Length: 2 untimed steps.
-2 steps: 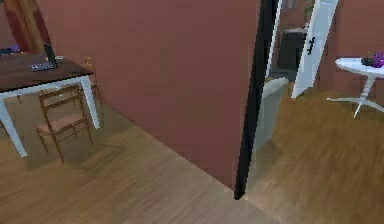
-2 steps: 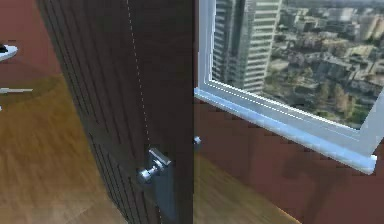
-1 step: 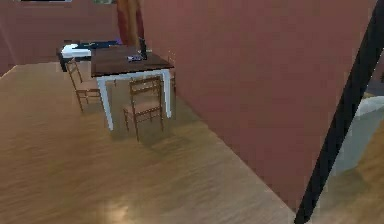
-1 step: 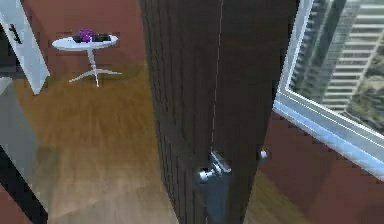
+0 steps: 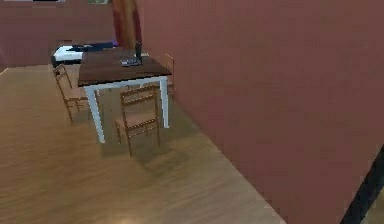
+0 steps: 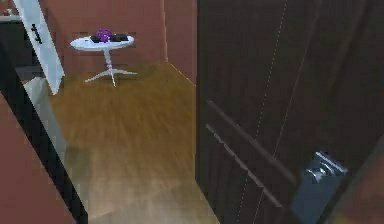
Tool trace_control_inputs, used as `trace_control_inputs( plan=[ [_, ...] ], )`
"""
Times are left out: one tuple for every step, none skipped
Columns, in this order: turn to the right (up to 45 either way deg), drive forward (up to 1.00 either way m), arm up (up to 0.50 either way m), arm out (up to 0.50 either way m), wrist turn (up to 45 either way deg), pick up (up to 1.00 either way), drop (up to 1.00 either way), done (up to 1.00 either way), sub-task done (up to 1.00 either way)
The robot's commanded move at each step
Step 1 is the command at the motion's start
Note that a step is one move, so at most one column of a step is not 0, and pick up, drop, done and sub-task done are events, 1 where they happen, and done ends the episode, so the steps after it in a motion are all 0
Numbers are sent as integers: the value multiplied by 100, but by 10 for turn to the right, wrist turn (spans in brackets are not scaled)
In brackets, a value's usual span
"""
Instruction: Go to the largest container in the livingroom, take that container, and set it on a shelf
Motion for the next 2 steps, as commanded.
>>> trace_control_inputs(
  plan=[
    [450, 0, 0, 0, 0, 0, 0, 0, 0],
    [90, 0, 0, 0, 0, 0, 0, 0, 0]
  ],
)
